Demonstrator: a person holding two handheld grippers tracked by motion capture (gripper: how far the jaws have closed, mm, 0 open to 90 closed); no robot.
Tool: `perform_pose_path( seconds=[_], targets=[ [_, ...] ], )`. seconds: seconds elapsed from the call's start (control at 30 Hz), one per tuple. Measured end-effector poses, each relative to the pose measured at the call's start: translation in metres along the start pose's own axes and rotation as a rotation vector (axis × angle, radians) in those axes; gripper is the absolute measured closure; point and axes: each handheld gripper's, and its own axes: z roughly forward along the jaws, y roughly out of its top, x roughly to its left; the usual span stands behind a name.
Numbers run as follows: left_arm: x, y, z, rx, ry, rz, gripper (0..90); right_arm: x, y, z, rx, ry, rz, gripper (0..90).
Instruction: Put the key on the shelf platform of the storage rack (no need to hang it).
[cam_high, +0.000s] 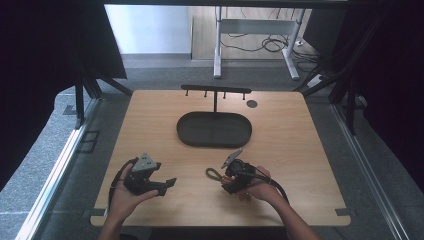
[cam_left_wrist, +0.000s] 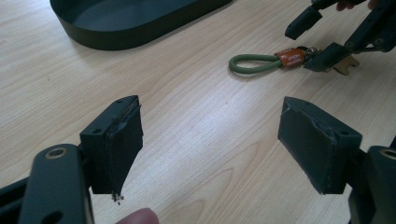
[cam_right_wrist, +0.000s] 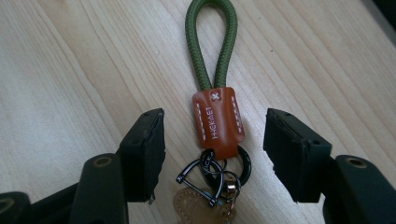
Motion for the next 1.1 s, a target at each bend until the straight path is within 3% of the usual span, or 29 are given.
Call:
perform_pose_path(
  seconds=[0.33,0.63,0.83,1.1],
  targets=[
    [0.001,0.0,0.0,0.002,0.001,-0.001,22.3,-0.004,0.005,0.01,0.018,-0.007,-0.013,46.3],
    [0.001,0.0,-0.001,0.001,0.001,-0.004,22.3,-0.004,0.009,0.015,0.027,0.023,-0.029,57.1],
    [0.001,0.0,-0.002,-0.003,0.007,-0.005,22.3,-0.006,0.009,0.014,0.033,0.045,-0.002,64.8],
    [0.0,0.0,-0.002,-0.004,0.004,-0.004,22.3,-0.007,0.011,0.014,0.053,0.049,-0.012,65.9]
  ],
)
